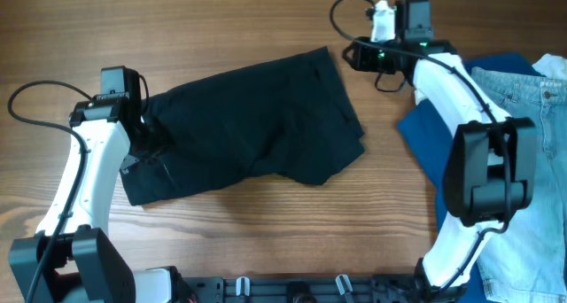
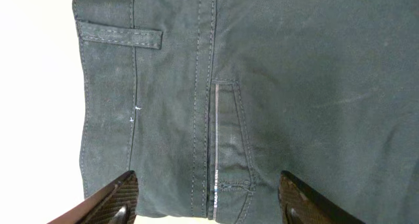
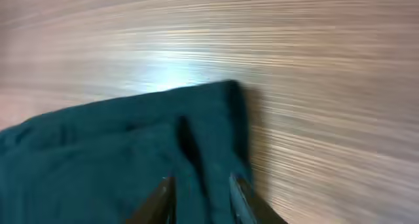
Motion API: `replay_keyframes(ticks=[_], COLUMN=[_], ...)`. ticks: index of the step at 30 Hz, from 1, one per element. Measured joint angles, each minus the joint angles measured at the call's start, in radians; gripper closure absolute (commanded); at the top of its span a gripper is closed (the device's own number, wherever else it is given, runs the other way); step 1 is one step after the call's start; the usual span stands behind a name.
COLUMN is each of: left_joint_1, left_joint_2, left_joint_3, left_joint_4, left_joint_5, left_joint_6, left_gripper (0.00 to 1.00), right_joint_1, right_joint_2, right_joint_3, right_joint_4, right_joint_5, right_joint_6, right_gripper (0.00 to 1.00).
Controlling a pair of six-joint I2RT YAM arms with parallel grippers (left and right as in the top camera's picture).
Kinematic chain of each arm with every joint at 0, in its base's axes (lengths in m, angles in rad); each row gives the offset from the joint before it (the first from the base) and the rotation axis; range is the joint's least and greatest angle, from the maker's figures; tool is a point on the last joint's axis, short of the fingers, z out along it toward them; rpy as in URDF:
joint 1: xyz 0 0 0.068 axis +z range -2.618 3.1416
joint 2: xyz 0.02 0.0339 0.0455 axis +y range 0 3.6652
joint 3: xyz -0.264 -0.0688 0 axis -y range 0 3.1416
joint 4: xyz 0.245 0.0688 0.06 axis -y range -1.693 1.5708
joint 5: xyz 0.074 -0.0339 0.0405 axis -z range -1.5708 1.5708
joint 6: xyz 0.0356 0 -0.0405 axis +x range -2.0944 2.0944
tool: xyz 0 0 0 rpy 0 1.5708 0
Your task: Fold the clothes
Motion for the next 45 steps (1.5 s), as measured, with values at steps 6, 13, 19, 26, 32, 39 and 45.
replay_keyframes(ticks=[6,13,19,26,32,39,45], left_joint_1=[0.000,0.000,0.000,0.000,0.000,0.004,0.068], left_joint_2=[0.000,0.001,0.001,0.001,0.001,0.001,0.002], left_joint_3=[0.000,0.000,0.000,0.000,0.000,0.000,0.000], left_joint_4=[-0.004,-0.004,-0.003,0.007,0.010,0.010,0.007], left_joint_5=[0.000,0.000,0.000,0.000,0.000,0.000,0.013], left_joint_6=[0.003,0.003,0.003,0.003,0.007,0.010,0.010], left_gripper=[0.28,0.28,0.27,0.27,0.13,0.03,0.03], right_joint_1=[0.102,0.111,0.080,0.038,0.045,0.053,0.070], right_joint_2=[0.193,0.224,0.161,-0.258,-0.143,0.185,0.251], right_joint_3=[0.000,0.002,0.000,0.017,0.018,0.009,0.008], right_joint_4=[0.147,0.212,0.172,0.065,0.029,0.162,0.213], right_joint_5=[-0.051,-0.096,-0.193,-0.072,-0.009,-0.128,-0.214], right_joint_6=[-0.035,-0.049,-0.040,-0.007,-0.035,-0.042,-0.042], right_gripper=[0.32,0.94,0.96,0.96,0.64,0.60,0.61])
